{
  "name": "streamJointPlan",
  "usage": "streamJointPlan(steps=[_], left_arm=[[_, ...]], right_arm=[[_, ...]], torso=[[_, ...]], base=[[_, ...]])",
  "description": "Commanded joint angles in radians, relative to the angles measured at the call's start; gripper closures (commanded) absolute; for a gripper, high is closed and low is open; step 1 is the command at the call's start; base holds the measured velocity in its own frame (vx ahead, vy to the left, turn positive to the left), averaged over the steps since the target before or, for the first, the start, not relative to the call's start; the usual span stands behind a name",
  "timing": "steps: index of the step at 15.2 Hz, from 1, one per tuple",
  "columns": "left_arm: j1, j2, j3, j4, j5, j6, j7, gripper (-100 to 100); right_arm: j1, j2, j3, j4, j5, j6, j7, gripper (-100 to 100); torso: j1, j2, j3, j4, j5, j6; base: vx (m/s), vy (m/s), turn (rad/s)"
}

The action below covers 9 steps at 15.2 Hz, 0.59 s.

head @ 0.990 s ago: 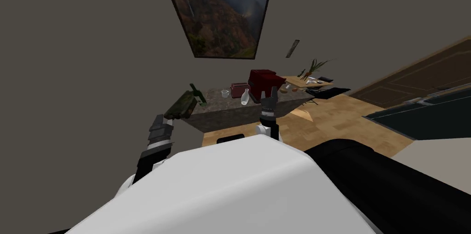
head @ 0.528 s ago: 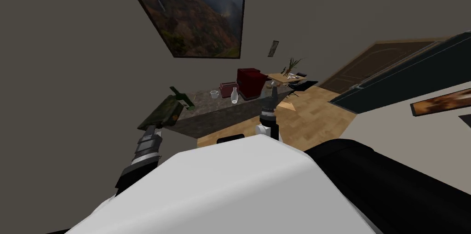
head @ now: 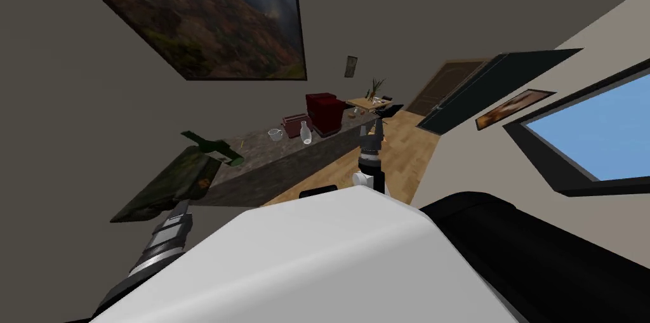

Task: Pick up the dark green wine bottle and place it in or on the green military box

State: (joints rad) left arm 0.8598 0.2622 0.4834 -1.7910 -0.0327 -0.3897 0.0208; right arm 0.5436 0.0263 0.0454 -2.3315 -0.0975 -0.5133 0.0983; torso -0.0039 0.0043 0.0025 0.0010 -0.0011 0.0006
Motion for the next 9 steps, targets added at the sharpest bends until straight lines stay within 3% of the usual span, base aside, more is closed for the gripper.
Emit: streamJointPlan(steps=[1, 2, 4, 5, 6, 7, 8, 9], left_arm=[[0.041, 0.009, 0.042, 0.039, -0.018, 0.006, -0.003, -100], [0.071, 0.018, 0.066, 0.064, -0.031, 0.004, -0.002, -100], [0.071, 0.018, 0.074, 0.076, -0.031, 0.004, -0.002, -100], [0.101, 0.027, 0.104, 0.103, -0.044, 0.001, -0.001, -100], [0.101, 0.027, 0.104, 0.113, -0.044, 0.001, -0.001, -100], [0.131, 0.036, 0.134, 0.145, -0.057, -0.003, 0.001, -100], [0.131, 0.036, 0.134, 0.150, -0.057, -0.003, 0.001, -100], [0.161, 0.045, 0.163, 0.181, -0.071, -0.007, 0.003, -100]], right_arm=[[0.000, 0.000, 0.000, 0.000, 0.000, 0.000, 0.000, 0], [0.000, 0.000, 0.000, 0.000, 0.000, 0.000, 0.000, 0], [0.000, 0.000, 0.000, 0.000, 0.000, 0.000, 0.000, 0], [0.000, 0.000, 0.000, 0.000, 0.000, 0.000, 0.000, 0], [0.000, 0.000, 0.000, 0.000, 0.000, 0.000, 0.000, 0], [0.000, 0.000, 0.000, 0.000, 0.000, 0.000, 0.000, 0], [0.000, 0.000, 0.000, 0.000, 0.000, 0.000, 0.000, 0], [0.000, 0.000, 0.000, 0.000, 0.000, 0.000, 0.000, 0]], torso=[[0.000, 0.000, 0.000, 0.000, 0.000, 0.000], [0.000, 0.000, 0.000, 0.000, 0.000, 0.000], [0.000, -0.002, -0.001, 0.000, 0.000, 0.001], [0.001, -0.002, -0.001, 0.000, 0.000, 0.000], [0.002, -0.002, -0.001, 0.000, 0.000, 0.000], [0.003, -0.002, -0.001, 0.000, 0.000, 0.000], [0.003, -0.003, -0.002, -0.001, 0.000, 0.000], [0.003, -0.004, -0.002, -0.001, 0.001, 0.000]], base=[[0.021, -0.096, -0.392], [0.032, -0.109, -0.430], [0.036, -0.088, -0.373], [0.045, -0.068, -0.344], [0.050, -0.056, -0.300], [0.068, -0.061, -0.382], [0.074, -0.055, -0.323], [0.083, -0.056, -0.401]])
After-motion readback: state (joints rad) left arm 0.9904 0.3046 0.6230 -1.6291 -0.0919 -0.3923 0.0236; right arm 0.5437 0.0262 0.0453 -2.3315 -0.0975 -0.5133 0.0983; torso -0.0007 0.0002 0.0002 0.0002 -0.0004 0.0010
